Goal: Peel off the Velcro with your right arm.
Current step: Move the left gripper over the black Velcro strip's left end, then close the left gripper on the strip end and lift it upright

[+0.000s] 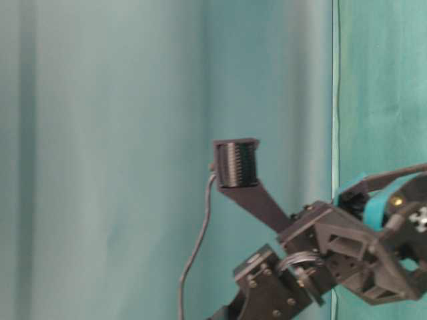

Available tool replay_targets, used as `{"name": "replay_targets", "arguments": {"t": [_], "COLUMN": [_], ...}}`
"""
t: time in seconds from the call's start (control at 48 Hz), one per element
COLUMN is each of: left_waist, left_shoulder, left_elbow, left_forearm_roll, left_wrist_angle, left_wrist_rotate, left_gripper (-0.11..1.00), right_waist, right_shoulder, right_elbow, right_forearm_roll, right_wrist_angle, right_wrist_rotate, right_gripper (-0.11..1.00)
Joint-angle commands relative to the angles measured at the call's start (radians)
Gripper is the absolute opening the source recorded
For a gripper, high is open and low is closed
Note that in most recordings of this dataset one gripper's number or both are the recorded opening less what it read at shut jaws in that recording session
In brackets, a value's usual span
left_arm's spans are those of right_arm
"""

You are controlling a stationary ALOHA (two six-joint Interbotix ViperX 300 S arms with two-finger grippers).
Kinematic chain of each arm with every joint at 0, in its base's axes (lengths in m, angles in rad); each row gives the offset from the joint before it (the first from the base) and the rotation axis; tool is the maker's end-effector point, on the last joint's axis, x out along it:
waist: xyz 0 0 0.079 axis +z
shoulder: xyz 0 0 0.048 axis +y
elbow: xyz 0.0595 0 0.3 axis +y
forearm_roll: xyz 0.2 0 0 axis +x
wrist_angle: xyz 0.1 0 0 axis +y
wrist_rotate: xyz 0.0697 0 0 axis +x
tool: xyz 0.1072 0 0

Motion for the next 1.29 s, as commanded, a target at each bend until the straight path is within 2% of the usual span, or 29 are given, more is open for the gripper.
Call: {"name": "replay_targets", "arguments": {"t": [0.0,0.396,0.479,0.542,0.667,0.75,0.98,1.271], "left_waist": [0.003,0.003,0.003,0.003,0.003,0.003,0.003,0.002], "left_shoulder": [-0.006,0.006,0.008,0.006,0.008,0.011,0.008,-0.087], "left_elbow": [-0.021,-0.021,-0.023,-0.021,-0.02,-0.023,-0.046,-0.035], "left_forearm_roll": [-0.002,-0.002,-0.002,0.0,0.0,0.0,0.0,0.0], "left_wrist_angle": [-0.014,-0.014,-0.011,-0.008,0.005,0.034,0.112,0.109], "left_wrist_rotate": [0.0,0.0,0.002,0.003,0.003,0.003,0.003,-0.005], "left_gripper": [0.72,0.71,0.68,0.6,0.25,0.1,0.1,0.1], "right_waist": [0.002,0.002,0.002,0.002,0.002,0.002,0.002,0.002], "right_shoulder": [0.006,0.003,0.003,0.003,0.003,0.0,-0.005,-0.005], "right_elbow": [-0.011,-0.009,-0.009,-0.009,-0.009,-0.009,-0.008,-0.011], "right_forearm_roll": [0.0,0.0,0.0,0.002,0.002,0.002,0.0,0.0], "right_wrist_angle": [-0.011,-0.011,-0.012,-0.011,-0.011,-0.012,-0.011,-0.014], "right_wrist_rotate": [0.0,0.0,0.0,0.0,0.0,-0.002,-0.002,-0.005], "right_gripper": [0.68,0.68,0.68,0.68,0.68,0.68,0.68,0.68]}}
